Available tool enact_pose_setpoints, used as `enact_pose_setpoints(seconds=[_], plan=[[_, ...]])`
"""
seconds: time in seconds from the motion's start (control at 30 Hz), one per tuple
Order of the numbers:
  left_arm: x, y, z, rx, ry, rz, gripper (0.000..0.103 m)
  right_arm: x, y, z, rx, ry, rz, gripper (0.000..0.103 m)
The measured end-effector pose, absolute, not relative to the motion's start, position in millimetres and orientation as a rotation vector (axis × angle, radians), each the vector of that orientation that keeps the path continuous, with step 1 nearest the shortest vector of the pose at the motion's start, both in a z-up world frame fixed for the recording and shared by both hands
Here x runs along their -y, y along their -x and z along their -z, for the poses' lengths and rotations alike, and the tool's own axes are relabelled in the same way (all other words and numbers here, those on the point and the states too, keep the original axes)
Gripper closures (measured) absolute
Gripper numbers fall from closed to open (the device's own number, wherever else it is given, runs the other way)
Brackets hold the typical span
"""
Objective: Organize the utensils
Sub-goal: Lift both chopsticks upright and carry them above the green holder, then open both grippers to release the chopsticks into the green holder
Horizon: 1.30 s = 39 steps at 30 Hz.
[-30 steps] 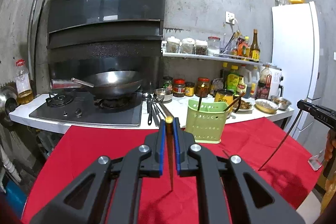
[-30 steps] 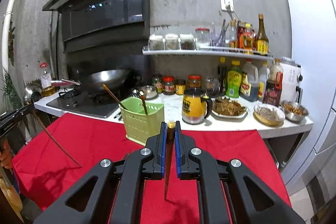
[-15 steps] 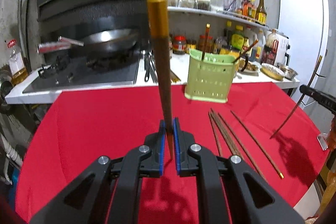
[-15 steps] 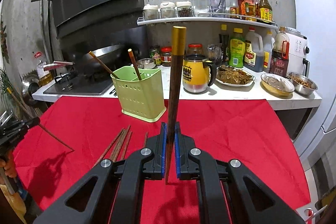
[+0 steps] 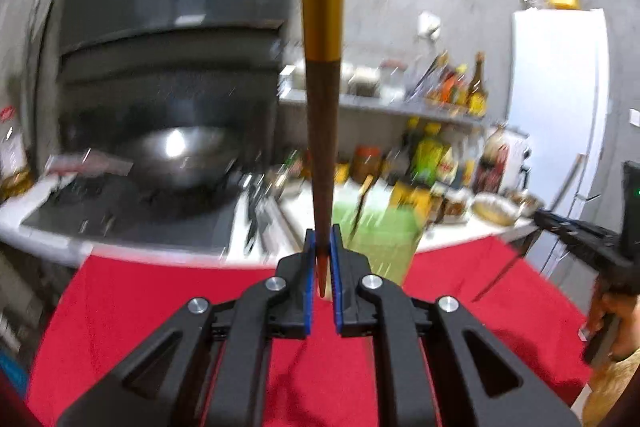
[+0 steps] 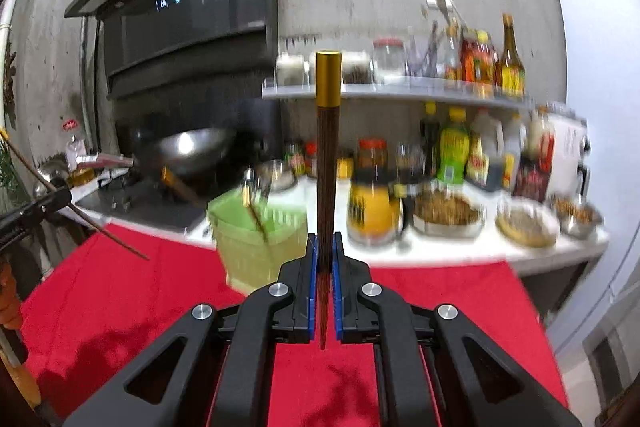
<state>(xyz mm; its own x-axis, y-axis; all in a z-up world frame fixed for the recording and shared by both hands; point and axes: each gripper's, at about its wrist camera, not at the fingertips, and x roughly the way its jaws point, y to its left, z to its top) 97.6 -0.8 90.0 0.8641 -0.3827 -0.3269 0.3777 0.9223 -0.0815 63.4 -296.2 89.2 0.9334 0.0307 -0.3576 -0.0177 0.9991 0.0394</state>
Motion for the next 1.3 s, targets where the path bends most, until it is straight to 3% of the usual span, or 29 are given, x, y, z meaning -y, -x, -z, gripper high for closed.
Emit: enact_pose_setpoints(seconds=[0.27,0.77,0.8,0.83,0.9,1.0,1.17,1.3], plan=[[72,-142,-134,-0.231,-0.047,0.498,0.097,285,-118,-141,-0.191,-0.037,-0.068,0.097],[101,-260,-60,-0.497,-0.066,0.463,0.097,271,-187,-84,-0.355,-0.058,-0.133,0.094],[99,-261,-61,-0.500,-0.057,0.466,0.096,272,-187,-85,-0.356,-0.059,-0.134,0.087],[97,-261,-64,-0.500,-0.049,0.467,0.096,273,-185,-87,-0.353,-0.060,-0.132,0.074],[90,-253,-75,-0.480,-0.021,0.472,0.091,274,-174,-97,-0.329,-0.056,-0.122,0.060],[80,-237,-92,-0.431,-0.003,0.463,0.078,278,-155,-112,-0.297,-0.045,-0.108,0.060],[53,-184,-117,-0.362,-0.005,0.419,0.066,283,-110,-127,-0.275,-0.015,-0.079,0.060],[31,-147,-109,-0.381,-0.028,0.324,0.063,289,-67,-116,-0.306,-0.017,-0.066,0.060]])
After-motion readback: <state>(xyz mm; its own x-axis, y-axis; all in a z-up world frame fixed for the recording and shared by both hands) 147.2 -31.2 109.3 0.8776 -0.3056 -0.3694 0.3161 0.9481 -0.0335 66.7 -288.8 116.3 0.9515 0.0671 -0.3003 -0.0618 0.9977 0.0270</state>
